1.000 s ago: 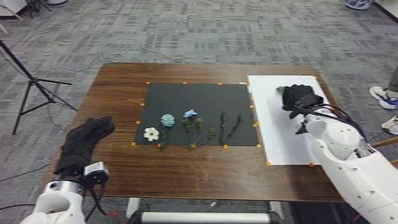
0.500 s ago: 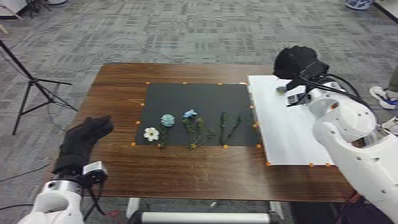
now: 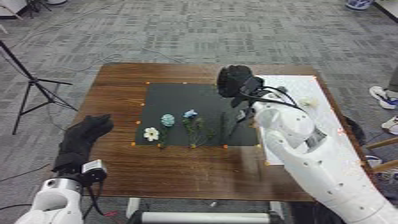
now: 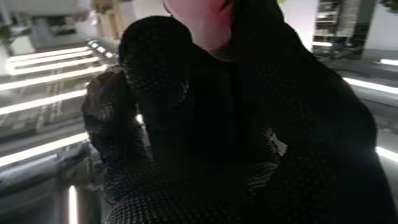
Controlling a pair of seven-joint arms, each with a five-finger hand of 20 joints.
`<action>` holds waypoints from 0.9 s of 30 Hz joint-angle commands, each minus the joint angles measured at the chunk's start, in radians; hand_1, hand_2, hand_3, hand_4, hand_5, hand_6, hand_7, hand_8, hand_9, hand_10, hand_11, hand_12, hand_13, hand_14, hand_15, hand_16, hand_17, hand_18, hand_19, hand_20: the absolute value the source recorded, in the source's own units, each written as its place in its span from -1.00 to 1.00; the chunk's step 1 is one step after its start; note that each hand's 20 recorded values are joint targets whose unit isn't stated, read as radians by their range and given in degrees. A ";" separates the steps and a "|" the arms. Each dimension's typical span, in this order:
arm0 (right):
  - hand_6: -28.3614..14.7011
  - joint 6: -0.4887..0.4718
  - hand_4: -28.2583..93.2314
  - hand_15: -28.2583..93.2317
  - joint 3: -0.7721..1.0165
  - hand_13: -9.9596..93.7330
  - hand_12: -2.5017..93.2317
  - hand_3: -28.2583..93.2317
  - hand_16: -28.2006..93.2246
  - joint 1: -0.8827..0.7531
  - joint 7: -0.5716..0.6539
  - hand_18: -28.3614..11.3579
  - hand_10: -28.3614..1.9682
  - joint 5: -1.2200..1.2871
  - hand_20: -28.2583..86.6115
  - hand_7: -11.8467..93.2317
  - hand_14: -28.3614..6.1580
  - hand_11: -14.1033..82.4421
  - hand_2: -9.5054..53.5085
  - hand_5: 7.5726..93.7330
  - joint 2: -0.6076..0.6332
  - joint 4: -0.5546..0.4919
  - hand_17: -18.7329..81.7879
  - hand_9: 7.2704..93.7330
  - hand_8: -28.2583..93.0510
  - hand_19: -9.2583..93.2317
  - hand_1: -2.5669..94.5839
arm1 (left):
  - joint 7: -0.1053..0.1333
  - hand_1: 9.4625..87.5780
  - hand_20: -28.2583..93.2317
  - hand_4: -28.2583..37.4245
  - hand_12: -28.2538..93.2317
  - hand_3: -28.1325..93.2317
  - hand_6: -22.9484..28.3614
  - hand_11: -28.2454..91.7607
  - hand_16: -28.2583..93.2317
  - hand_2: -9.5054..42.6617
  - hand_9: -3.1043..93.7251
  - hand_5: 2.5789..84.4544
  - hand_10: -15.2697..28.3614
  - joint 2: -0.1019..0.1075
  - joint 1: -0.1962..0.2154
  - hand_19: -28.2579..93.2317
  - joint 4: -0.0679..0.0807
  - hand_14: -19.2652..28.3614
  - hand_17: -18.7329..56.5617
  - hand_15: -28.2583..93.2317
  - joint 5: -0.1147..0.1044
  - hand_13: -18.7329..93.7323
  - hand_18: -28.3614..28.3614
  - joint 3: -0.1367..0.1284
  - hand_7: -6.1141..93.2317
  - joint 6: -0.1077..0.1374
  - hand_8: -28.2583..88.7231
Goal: Arrange flowers
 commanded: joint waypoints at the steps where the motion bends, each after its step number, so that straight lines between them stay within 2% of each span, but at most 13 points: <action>1: 0.45 -0.019 -0.91 0.41 -0.023 0.65 -0.39 0.51 0.04 0.000 -0.019 -0.70 0.29 -0.039 0.46 -0.35 0.12 -0.60 -1.00 0.65 -0.067 0.053 0.13 0.86 -0.51 0.75 0.25 | 0.004 -0.64 -0.32 -1.00 -0.32 0.57 -0.01 -0.16 -0.55 -0.13 0.09 0.19 0.34 0.000 -0.008 -0.43 0.001 0.54 -0.39 -0.18 0.000 0.01 0.32 0.008 -0.53 -0.013 -0.64; 3: 0.45 -0.019 -0.91 0.41 -0.033 0.65 -0.39 0.51 0.04 -0.006 -0.012 -0.70 0.29 -0.042 0.45 -0.35 0.12 -0.60 -1.00 0.65 -0.068 0.056 0.13 0.86 -0.51 0.75 0.25 | 0.010 -0.64 -0.32 -1.00 -0.32 0.57 -0.01 -0.16 -0.55 -0.13 0.09 0.19 0.34 0.002 -0.004 -0.43 0.000 0.54 -0.39 -0.18 -0.003 0.01 0.32 0.009 -0.53 -0.010 -0.64; 11: 0.46 -0.050 -0.91 0.41 -0.038 0.65 -0.39 0.51 0.04 -0.018 -0.018 -0.70 0.29 -0.072 0.45 -0.34 0.12 -0.60 -1.00 0.65 -0.092 0.096 0.13 0.86 -0.51 0.75 0.25 | 0.006 -0.64 -0.32 -1.00 -0.32 0.57 -0.01 -0.16 -0.55 -0.13 0.09 0.18 0.34 0.000 -0.016 -0.42 0.006 0.55 -0.40 -0.18 -0.002 0.00 0.33 0.020 -0.53 -0.014 -0.64; 21: 0.46 -0.055 -0.91 0.41 -0.017 0.65 -0.40 0.51 0.04 -0.036 -0.025 -0.71 0.30 -0.102 0.45 -0.34 0.12 -0.60 -1.00 0.64 -0.137 0.141 0.13 0.86 -0.51 0.76 0.25 | 0.006 -0.64 -0.32 -1.00 -0.32 0.57 0.00 -0.16 -0.55 -0.13 0.09 0.18 0.34 -0.005 -0.014 -0.43 0.008 0.55 -0.40 -0.18 -0.002 0.00 0.33 0.017 -0.54 -0.021 -0.64; 27: 0.46 -0.080 -0.89 0.41 -0.006 0.64 -0.40 0.51 0.05 -0.041 -0.031 -0.71 0.30 -0.094 0.45 -0.34 0.11 -0.59 -1.00 0.64 -0.149 0.150 0.13 0.84 -0.51 0.76 0.23 | 0.005 -0.65 -0.32 -1.00 -0.32 0.57 0.00 -0.16 -0.55 -0.13 0.09 0.18 0.34 -0.007 -0.012 -0.43 0.006 0.55 -0.40 -0.18 -0.002 0.00 0.32 0.016 -0.54 -0.015 -0.64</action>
